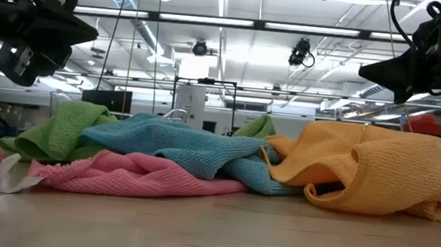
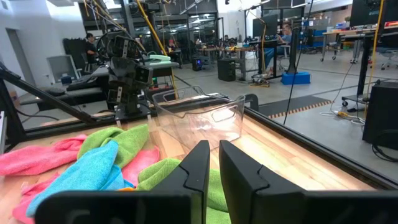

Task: Fold microfiber towels
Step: Fold the left blue microfiber towel

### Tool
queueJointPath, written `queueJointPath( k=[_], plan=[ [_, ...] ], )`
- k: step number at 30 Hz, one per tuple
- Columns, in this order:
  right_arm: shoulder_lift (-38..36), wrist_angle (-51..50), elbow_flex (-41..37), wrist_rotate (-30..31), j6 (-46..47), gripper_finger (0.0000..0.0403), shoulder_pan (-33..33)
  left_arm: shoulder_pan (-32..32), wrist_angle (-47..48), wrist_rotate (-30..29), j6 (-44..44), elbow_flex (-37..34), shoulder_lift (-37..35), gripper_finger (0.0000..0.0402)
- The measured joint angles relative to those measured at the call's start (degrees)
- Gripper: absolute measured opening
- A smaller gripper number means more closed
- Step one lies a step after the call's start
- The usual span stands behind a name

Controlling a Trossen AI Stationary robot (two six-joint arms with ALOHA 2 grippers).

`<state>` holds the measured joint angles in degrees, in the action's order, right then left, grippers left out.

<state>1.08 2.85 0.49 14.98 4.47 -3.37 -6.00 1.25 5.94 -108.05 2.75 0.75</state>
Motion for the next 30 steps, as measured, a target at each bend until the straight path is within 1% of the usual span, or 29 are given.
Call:
queueJointPath(
  k=[3,6,13,17,21,26,30],
  plan=[
    [0.0,0.02,-0.02,-0.01,-0.45,0.0044,0.01,0.11,-4.47,-0.17,-0.94,0.04,-0.04,0.0028],
    [-0.01,0.02,0.0,0.42,-3.31,0.0044,-0.4,0.13,-6.13,-0.18,-0.49,0.04,-0.04,0.003],
    [-0.01,0.02,-0.02,0.42,-4.07,0.0044,-0.37,0.13,-6.47,-0.2,4.0,0.04,-0.02,0.0038],
    [0.0,1.07,0.0,0.4,-3.41,0.0044,-0.37,0.13,-6.48,-0.2,4.1,0.04,-0.02,0.0036],
    [0.0,1.98,-0.01,0.42,-6.56,0.0044,-0.37,0.13,-6.53,-0.2,4.18,0.04,-0.02,0.0031],
    [0.0,1.51,-0.02,0.35,-2.84,0.0044,-0.37,0.13,-6.59,-0.2,4.18,0.06,-0.02,0.0032],
    [0.0,2.98,-0.02,0.16,-2.15,0.0044,-0.37,0.13,-6.61,-0.2,4.18,0.06,-0.02,0.0037]
  ],
)
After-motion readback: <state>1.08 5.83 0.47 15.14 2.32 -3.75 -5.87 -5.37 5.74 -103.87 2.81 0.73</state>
